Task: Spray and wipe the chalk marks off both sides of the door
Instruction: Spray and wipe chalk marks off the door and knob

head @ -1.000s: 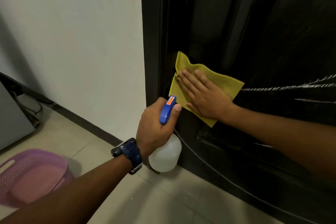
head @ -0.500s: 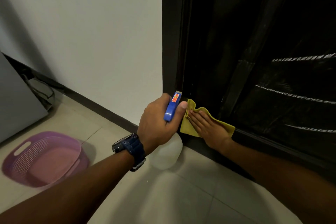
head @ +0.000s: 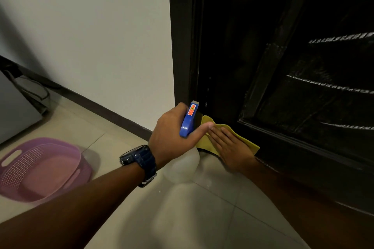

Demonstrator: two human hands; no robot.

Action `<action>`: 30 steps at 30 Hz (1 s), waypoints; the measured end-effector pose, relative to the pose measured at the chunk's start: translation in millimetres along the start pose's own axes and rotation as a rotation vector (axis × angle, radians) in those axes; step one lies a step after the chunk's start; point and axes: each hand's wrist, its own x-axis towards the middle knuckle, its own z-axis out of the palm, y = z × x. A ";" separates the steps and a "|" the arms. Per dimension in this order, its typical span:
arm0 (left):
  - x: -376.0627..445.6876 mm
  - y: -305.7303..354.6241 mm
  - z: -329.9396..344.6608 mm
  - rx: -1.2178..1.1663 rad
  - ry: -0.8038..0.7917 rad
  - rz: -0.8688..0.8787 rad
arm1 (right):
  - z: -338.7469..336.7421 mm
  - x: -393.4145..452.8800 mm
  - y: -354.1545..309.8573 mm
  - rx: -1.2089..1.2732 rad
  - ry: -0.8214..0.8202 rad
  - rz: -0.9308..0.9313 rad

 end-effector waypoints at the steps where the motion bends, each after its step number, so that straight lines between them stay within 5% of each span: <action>1: -2.7 -1.6 -0.4 0.007 -0.012 0.004 | 7.7 -4.2 -4.5 0.007 0.007 -0.001; 15: -16.1 2.9 24.4 0.035 -0.176 0.021 | 20.9 -18.5 4.8 -0.098 -0.028 -0.045; 30: -27.0 30.2 82.8 -0.046 -0.260 0.055 | 108.1 -209.8 62.2 -0.365 -0.192 -0.192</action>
